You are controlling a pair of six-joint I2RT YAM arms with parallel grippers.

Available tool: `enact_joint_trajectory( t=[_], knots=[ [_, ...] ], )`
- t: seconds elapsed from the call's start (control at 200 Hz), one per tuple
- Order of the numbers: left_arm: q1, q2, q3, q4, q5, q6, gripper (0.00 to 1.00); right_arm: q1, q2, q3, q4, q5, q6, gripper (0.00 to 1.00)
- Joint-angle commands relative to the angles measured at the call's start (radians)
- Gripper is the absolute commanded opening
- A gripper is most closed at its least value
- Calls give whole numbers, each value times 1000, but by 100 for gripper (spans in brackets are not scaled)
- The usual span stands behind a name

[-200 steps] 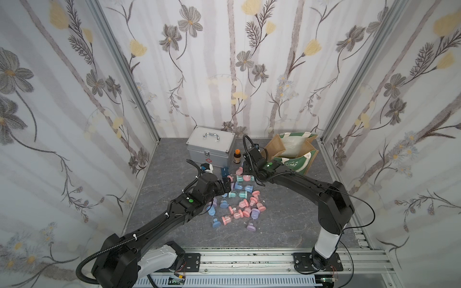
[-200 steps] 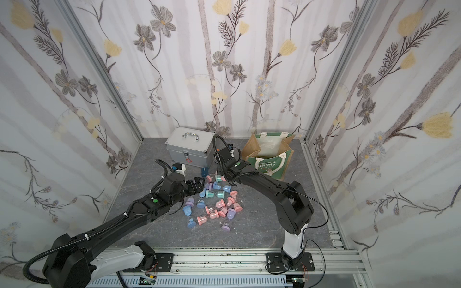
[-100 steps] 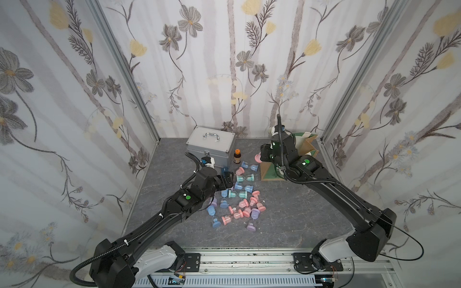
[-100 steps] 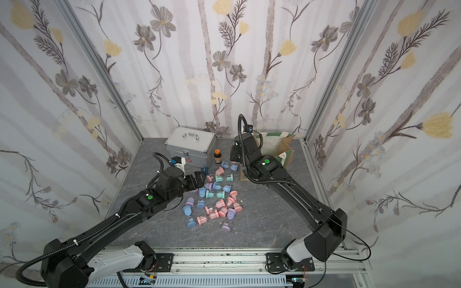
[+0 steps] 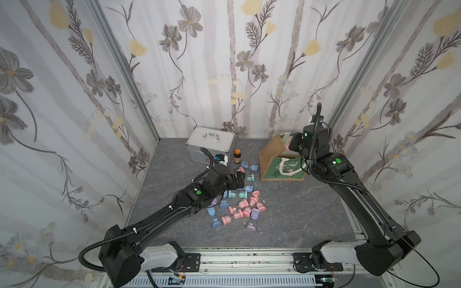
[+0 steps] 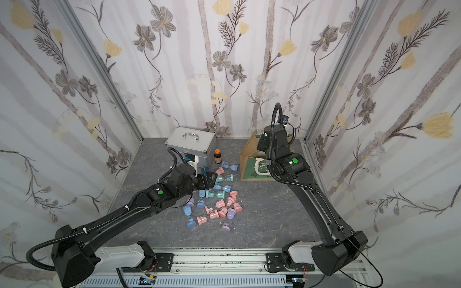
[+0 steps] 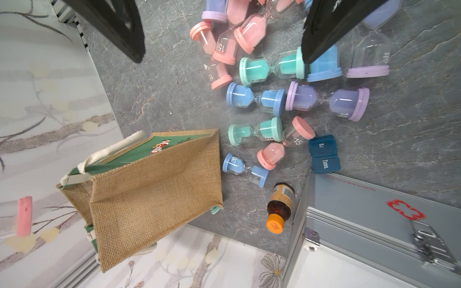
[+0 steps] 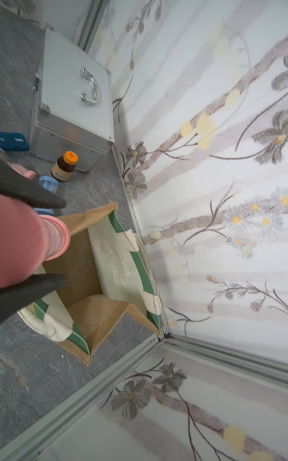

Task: Put the hourglass into the canvas bag
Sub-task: Adjust the canvas bag at the center of the board.

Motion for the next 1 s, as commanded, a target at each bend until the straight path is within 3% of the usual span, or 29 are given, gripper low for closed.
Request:
enact_joint_trajectory(
  t=[0.0, 0.455, 0.759, 0.999],
  knots=[
    [-15, 18, 27, 5, -23, 18, 100, -39, 31, 0, 26, 30, -3, 19],
    [-31, 80, 37, 16, -39, 23, 100, -174, 208, -9, 147, 11, -1, 17],
    [-31, 94, 31, 32, -47, 24, 100, -211, 334, 11, 236, -11, -12, 15],
    [-32, 107, 32, 35, -41, 20, 100, -236, 378, -10, 214, 137, -5, 13]
  ],
)
